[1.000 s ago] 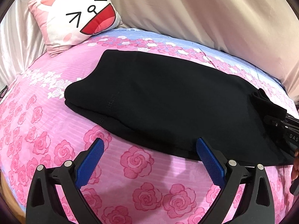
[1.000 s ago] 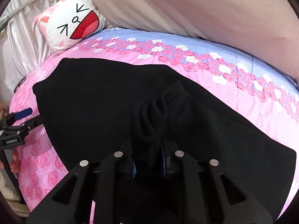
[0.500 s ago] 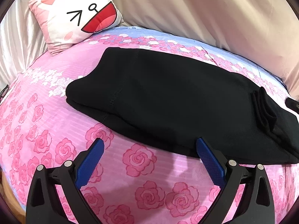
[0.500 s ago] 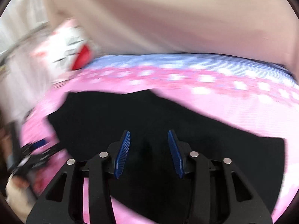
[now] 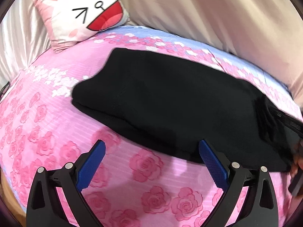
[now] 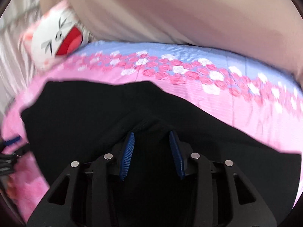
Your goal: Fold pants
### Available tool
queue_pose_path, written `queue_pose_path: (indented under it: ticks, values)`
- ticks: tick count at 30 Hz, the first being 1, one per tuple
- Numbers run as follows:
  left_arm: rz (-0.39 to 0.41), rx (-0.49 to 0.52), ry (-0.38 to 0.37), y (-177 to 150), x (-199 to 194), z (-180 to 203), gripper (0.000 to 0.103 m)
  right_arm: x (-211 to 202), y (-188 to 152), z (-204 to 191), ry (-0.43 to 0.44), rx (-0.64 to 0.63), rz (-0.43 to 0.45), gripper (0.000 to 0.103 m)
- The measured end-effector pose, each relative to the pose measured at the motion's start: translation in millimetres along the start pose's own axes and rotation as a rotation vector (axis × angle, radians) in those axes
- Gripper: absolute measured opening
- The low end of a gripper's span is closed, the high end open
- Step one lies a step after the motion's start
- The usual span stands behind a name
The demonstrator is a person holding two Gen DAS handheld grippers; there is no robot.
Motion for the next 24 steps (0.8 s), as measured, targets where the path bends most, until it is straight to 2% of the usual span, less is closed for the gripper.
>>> queue_pose_path:
  ticks: [3,5,7,12,15,18,24]
  values:
    - [0.022,-0.072,-0.001,10.0,-10.4,-29.7,0.098,-46.5,-6.1,-5.6,0.016,0.013,0.084,0.042]
    - [0.012,-0.147,-0.011,14.2,-9.5,-55.4,0.098,-67.9,-19.7,-7.2,0.003,0.002,0.088,0.046]
    - [-0.014,-0.249,-0.045,18.1,-0.9,-79.5,0.098,-80.4,-32.1,-4.7,-0.006,0.007,0.084,0.056]
    - [-0.067,-0.404,-0.134,31.7,28.0,-91.5,0.096,-99.3,-55.6,9.5,-0.052,0.021,0.089,0.057]
    - [-0.056,-0.446,-0.117,42.1,36.0,-92.4,0.096,-106.7,-66.6,23.9,-0.057,0.052,0.080,0.059]
    - [-0.059,-0.458,-0.077,51.8,44.7,-90.6,0.096,-115.5,-79.0,42.2,-0.112,0.074,0.080,0.068]
    - [-0.036,-0.406,0.053,61.2,57.4,-83.8,0.097,-130.9,-109.2,76.8,-0.138,0.166,0.071,0.068]
Point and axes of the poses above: each gripper's, at about its wrist camera, not at the fingertips, and x roughly the way its jaws point, z to its right, y to its top, the point moved 8 cm from there along x, roughly the way its jaws point, and after that the axes turned 5 degrees about y, right-handed, at the moved point
